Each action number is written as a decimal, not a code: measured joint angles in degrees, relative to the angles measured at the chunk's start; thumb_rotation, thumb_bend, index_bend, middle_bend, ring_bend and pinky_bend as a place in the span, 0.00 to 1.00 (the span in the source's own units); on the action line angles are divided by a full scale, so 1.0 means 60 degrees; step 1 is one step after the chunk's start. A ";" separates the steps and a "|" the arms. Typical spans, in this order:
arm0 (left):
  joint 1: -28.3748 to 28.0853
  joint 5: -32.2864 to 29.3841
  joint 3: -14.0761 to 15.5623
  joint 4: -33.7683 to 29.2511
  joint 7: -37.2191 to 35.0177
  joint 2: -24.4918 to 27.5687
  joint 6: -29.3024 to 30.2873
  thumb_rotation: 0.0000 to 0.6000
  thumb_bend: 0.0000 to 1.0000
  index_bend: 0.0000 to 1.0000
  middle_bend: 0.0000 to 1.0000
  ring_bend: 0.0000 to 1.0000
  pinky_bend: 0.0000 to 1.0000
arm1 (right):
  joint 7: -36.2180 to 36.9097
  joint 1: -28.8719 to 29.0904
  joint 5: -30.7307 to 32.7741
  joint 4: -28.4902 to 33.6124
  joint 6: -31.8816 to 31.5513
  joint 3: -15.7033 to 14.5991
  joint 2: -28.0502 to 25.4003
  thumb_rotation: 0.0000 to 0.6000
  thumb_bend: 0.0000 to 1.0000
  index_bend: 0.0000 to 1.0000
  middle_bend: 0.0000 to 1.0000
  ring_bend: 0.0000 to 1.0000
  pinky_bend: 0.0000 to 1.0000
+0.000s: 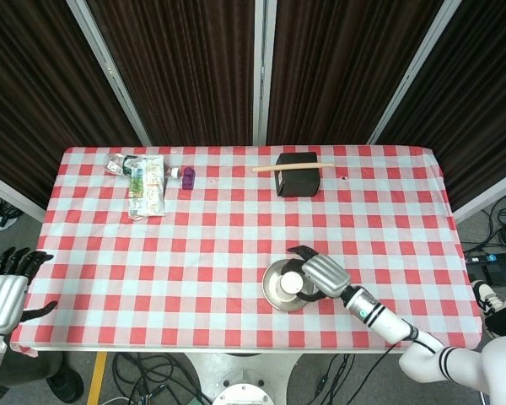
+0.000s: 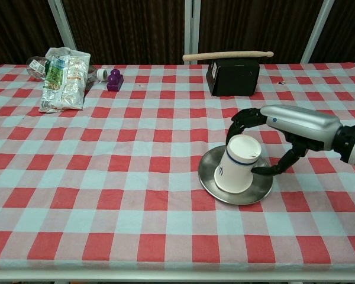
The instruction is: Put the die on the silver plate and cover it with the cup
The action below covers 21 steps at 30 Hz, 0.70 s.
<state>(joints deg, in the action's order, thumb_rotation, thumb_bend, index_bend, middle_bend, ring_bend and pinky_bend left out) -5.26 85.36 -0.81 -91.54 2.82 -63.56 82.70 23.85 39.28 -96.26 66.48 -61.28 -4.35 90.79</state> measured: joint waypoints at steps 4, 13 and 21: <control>-0.0001 -0.0008 -0.0003 0.0004 0.0001 -0.0010 -0.0006 1.00 0.00 0.21 0.19 0.11 0.08 | -0.0198 -0.0023 0.0094 0.0022 -0.0006 0.0062 0.0000 1.00 0.29 0.54 0.34 0.09 0.10; 0.0034 0.0015 0.0017 0.0031 -0.0050 -0.0003 0.0039 1.00 0.00 0.21 0.19 0.11 0.08 | -0.0419 -0.0034 0.0127 0.0041 0.0015 0.0096 0.0026 1.00 0.29 0.54 0.34 0.09 0.10; 0.0043 0.0071 0.0039 0.0052 -0.0052 -0.0030 0.0061 1.00 0.00 0.21 0.19 0.11 0.08 | -0.0037 0.0005 -0.0146 0.0420 0.0037 -0.0103 -0.0152 1.00 0.29 0.54 0.34 0.09 0.10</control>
<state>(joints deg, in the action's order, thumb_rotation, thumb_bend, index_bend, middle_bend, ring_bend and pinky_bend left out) -5.00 85.79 -0.57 -91.23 2.51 -63.74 83.07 23.63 39.31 -97.14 69.00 -61.06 -4.97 89.88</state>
